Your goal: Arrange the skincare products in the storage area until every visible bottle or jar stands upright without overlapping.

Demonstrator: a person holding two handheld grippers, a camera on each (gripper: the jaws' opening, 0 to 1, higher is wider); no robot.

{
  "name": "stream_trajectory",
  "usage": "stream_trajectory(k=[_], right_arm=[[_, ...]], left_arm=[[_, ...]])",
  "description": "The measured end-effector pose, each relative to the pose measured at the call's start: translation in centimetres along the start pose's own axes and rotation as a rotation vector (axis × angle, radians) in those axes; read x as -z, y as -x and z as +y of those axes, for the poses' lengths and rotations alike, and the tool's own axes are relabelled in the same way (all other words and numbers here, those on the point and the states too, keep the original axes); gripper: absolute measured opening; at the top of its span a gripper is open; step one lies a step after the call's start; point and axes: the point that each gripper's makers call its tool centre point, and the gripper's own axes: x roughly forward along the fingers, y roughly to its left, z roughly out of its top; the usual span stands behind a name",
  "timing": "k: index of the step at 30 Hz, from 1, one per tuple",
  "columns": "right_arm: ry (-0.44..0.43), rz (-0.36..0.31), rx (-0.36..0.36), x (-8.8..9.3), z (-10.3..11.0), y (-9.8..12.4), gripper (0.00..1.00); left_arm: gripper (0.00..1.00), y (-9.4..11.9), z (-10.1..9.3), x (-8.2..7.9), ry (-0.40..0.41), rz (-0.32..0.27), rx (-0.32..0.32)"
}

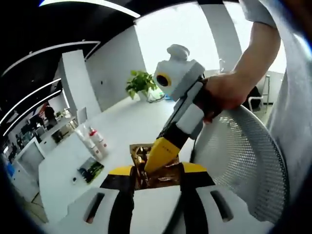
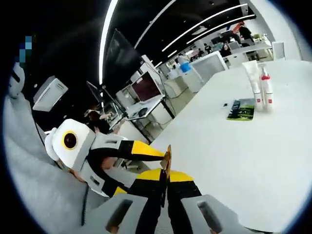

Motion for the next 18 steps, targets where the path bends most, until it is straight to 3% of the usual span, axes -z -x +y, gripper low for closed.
stream_trajectory(k=[2,5,10,13,18], right_arm=[[-0.014,0.0,-0.01,0.0,0.0,0.1,0.0],[-0.005,0.005,0.011,0.0,-0.6,0.4,0.0],[-0.031,-0.049,0.0,-0.9,-0.6,1.1,0.0],[-0.05,-0.063,-0.02,-1.2,-0.5,1.2,0.0],[-0.026,-0.061,-0.04,-1.1,0.0,1.3,0.0]], left_arm=[[0.36,0.0,0.1,-0.2,0.051,-0.011,0.004],[0.34,0.6,0.5,-2.0,0.168,-0.114,0.022],[0.27,0.8,1.0,-1.7,0.226,-0.108,0.018],[0.28,1.2,2.4,-2.0,0.317,-0.15,-0.021],[0.25,1.6,3.7,-1.5,0.418,-0.16,-0.042]])
